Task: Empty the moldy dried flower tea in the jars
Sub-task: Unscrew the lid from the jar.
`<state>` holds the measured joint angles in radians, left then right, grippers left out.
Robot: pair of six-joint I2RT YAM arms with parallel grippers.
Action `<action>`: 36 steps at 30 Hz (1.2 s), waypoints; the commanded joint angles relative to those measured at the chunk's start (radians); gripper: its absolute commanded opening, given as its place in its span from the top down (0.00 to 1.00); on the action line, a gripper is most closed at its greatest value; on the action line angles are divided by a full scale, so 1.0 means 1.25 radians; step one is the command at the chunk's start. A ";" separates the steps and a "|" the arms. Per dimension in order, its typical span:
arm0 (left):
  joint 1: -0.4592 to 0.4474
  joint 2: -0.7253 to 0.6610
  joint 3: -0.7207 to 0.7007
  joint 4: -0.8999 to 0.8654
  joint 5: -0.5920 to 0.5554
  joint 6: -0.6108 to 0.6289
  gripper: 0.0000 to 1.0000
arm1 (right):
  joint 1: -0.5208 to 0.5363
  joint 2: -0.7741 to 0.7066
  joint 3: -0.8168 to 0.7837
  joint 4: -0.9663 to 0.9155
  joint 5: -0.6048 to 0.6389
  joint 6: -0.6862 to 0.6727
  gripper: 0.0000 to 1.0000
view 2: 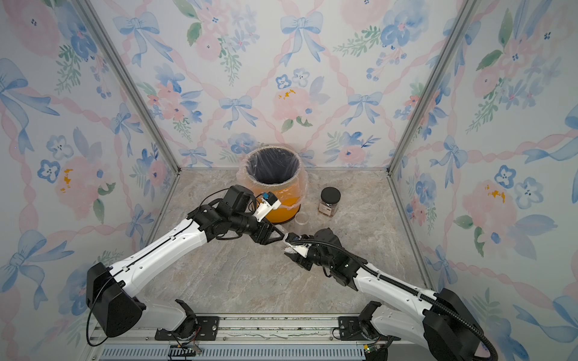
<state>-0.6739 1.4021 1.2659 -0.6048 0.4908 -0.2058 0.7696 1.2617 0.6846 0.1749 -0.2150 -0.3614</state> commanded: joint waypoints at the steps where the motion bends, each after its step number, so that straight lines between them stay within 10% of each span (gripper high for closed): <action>1: 0.002 0.010 0.025 -0.001 -0.022 -0.111 0.70 | 0.024 0.020 -0.005 0.099 -0.010 -0.007 0.45; 10: 0.001 0.003 0.036 0.000 -0.005 -0.061 0.43 | 0.027 0.031 -0.007 0.118 -0.017 0.003 0.45; 21: 0.005 -0.071 0.006 0.000 -0.014 0.239 0.05 | 0.019 0.020 -0.013 0.113 -0.040 0.009 0.45; 36: 0.075 -0.214 -0.060 0.001 0.130 0.752 0.02 | -0.058 -0.027 0.037 -0.027 -0.204 0.005 0.45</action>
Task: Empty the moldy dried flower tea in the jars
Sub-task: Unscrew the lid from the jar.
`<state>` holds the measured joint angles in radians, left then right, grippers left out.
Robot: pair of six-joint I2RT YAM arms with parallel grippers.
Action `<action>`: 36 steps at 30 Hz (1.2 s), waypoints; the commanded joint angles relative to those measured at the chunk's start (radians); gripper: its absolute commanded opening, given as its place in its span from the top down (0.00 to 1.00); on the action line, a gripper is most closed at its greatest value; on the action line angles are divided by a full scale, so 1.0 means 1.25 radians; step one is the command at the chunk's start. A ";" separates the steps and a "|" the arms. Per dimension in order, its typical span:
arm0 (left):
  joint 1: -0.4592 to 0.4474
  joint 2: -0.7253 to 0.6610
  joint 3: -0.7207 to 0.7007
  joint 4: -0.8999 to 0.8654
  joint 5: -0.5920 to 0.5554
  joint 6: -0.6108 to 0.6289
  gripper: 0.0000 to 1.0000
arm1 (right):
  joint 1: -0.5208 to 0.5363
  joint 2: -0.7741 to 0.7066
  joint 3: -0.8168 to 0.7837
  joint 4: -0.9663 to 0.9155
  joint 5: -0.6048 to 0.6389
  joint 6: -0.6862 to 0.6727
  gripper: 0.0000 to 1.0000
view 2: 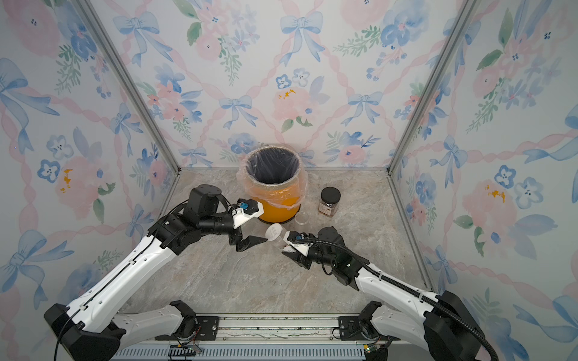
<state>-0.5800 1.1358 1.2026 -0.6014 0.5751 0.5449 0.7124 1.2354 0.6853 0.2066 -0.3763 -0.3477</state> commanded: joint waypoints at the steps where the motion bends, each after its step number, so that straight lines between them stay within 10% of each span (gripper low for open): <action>1: -0.003 0.005 -0.008 -0.002 0.067 0.171 0.02 | -0.012 -0.006 0.043 -0.068 -0.085 -0.012 0.44; 21: -0.053 0.099 -0.013 -0.004 0.049 0.231 0.07 | -0.002 0.012 0.083 -0.143 -0.129 -0.050 0.44; 36: -0.053 0.131 -0.037 -0.004 0.089 0.172 0.41 | -0.003 0.024 0.108 -0.200 -0.112 -0.114 0.44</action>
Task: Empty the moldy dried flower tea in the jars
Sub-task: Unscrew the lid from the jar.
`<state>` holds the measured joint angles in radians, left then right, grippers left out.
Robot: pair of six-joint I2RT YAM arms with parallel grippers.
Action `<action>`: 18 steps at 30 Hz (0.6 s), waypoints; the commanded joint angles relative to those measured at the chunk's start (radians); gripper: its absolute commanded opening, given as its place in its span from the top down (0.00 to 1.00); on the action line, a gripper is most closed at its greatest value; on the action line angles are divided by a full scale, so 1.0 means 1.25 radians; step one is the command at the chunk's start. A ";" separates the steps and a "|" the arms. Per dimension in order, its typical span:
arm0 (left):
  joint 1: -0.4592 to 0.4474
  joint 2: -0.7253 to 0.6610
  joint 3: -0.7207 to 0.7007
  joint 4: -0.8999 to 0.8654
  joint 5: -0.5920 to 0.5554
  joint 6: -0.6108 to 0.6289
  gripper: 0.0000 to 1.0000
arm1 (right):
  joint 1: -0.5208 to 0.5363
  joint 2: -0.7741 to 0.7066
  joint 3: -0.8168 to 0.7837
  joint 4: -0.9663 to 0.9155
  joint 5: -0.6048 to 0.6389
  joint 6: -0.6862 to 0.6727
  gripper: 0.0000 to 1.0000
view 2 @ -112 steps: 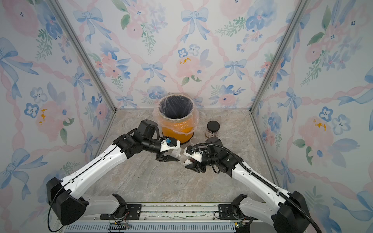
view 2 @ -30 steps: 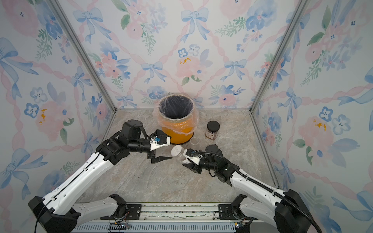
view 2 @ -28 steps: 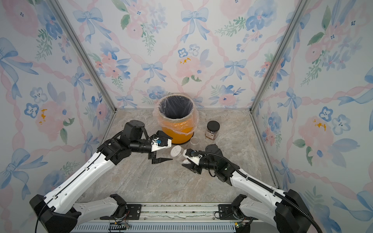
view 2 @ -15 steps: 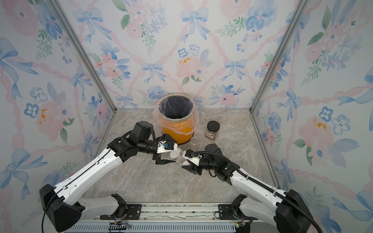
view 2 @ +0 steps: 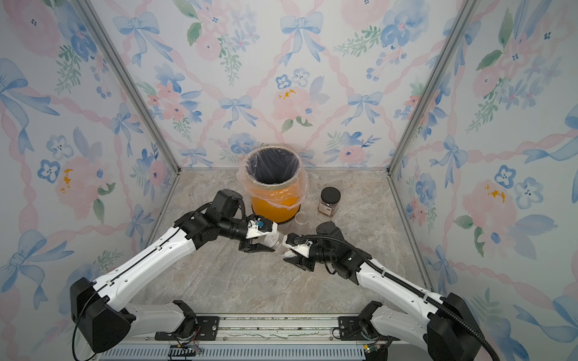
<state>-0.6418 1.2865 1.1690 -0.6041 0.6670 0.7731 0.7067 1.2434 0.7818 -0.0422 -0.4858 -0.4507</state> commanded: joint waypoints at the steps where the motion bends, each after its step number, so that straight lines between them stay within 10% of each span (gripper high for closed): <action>1: -0.003 0.009 -0.012 -0.002 0.018 -0.012 0.44 | 0.001 0.019 0.031 -0.001 -0.024 -0.032 0.44; 18: -0.004 0.034 0.021 -0.001 0.114 -0.254 0.59 | 0.027 0.014 -0.029 0.131 0.090 0.002 0.45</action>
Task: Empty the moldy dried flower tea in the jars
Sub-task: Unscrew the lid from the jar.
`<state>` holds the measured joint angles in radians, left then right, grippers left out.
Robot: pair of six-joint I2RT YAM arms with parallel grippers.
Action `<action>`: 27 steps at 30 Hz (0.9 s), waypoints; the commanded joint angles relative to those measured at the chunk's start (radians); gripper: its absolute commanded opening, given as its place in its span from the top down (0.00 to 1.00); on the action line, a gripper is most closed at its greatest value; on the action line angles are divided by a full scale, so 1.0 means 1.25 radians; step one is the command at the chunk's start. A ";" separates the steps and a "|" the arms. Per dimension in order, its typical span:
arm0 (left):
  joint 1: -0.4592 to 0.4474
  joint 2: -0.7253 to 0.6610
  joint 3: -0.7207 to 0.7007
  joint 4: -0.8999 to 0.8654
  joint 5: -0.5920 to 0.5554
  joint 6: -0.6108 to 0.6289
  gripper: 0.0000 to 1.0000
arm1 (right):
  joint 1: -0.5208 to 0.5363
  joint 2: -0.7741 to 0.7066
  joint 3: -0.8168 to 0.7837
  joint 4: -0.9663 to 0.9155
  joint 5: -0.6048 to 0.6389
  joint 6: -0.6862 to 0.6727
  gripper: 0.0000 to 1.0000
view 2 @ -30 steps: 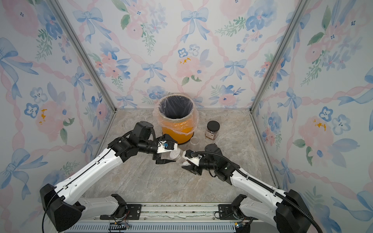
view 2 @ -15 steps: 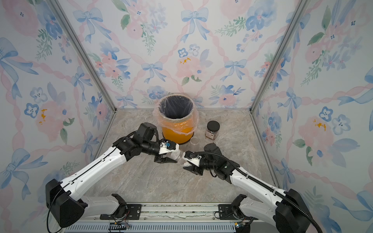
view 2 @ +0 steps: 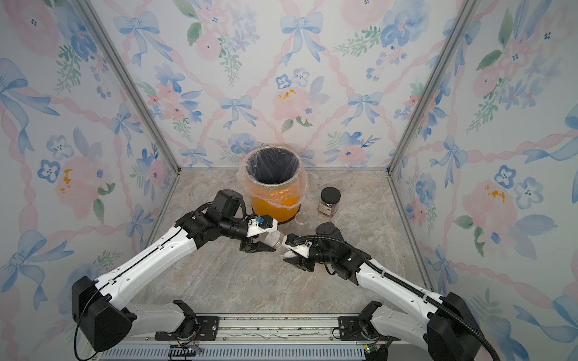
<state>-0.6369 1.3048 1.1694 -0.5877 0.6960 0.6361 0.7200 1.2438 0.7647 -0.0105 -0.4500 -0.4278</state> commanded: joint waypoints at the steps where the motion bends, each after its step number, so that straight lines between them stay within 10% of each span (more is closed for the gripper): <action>1: -0.009 0.025 0.026 -0.014 0.080 -0.179 0.59 | 0.021 0.014 -0.024 0.123 0.071 -0.010 0.45; 27: -0.084 0.033 0.048 -0.011 -0.282 -0.831 0.62 | 0.088 0.087 -0.107 0.378 0.206 0.056 0.46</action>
<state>-0.7322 1.3502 1.2125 -0.6205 0.3244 -0.2363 0.8036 1.3346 0.6323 0.3264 -0.1894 -0.3424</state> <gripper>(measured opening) 0.614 0.541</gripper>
